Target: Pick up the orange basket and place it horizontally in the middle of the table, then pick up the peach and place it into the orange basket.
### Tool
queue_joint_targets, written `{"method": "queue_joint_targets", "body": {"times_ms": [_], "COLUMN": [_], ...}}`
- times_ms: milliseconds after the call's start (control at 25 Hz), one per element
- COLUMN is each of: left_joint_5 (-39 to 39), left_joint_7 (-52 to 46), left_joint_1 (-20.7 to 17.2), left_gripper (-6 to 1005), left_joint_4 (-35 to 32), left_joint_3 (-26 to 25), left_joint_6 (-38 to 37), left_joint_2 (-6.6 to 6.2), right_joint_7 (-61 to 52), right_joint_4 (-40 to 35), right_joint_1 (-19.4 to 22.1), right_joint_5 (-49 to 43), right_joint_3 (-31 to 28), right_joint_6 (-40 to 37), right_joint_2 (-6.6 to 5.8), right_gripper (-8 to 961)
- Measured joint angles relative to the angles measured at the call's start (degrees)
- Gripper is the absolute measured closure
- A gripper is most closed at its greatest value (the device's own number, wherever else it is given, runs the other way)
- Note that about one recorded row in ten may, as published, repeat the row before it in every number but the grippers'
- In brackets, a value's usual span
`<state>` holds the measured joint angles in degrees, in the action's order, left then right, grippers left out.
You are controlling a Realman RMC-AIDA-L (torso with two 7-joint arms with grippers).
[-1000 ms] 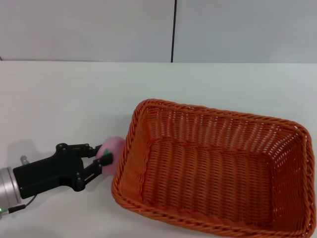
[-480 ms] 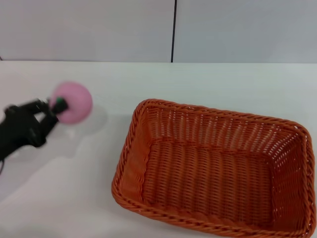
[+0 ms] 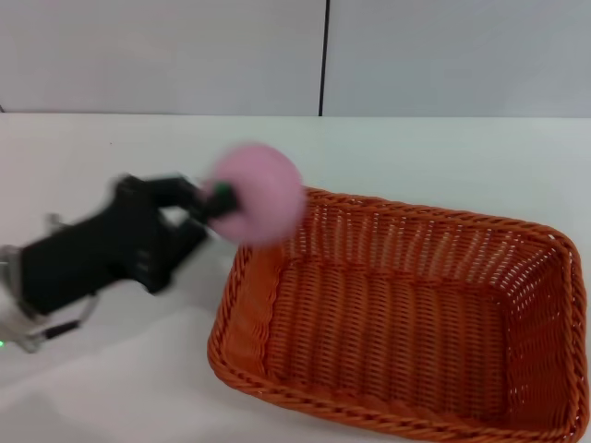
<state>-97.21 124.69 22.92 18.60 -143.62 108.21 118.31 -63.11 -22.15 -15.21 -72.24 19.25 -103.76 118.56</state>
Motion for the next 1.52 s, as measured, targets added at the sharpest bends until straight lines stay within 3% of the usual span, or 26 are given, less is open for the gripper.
{"method": "queue_joint_targets", "body": {"times_ms": [160, 480, 960, 1080, 1280, 1520], "left_joint_5": [0.1, 2.3, 2.6, 2.6, 3.5, 14.3], "left_joint_7": [-2.4, -2.6, -2.4, -2.3, -0.8, 8.2], "left_joint_1": [2.5, 1.6, 0.1, -0.6, -2.4, -6.6], "left_gripper": [812, 730, 274, 212, 170, 170], "left_joint_4": [-0.5, -0.3, 0.2, 0.6, -0.6, -7.7], "left_joint_3": [5.3, 5.0, 3.1, 1.1, -8.2, -16.5], "left_joint_6": [-1.5, -1.8, -2.0, -2.1, -1.9, -0.7], "left_joint_2": [0.18, 0.0, -0.28, -0.28, -0.03, 0.13], "right_joint_7": [0.0, 0.0, 0.0, 0.0, 0.0, 0.0], "right_joint_4": [0.0, 0.0, 0.0, 0.0, 0.0, 0.0], "right_joint_1": [0.0, 0.1, -0.1, -0.1, 0.0, 0.1], "right_joint_5": [0.0, 0.0, 0.0, 0.0, 0.0, 0.0], "right_joint_3": [0.0, 0.0, 0.0, 0.0, 0.0, -1.3], "right_joint_6": [0.1, 0.1, 0.1, 0.0, -0.2, -0.3], "right_joint_2": [0.0, 0.0, 0.0, -0.02, -0.08, -0.07], "right_gripper": [520, 520, 519, 519, 519, 520]}}
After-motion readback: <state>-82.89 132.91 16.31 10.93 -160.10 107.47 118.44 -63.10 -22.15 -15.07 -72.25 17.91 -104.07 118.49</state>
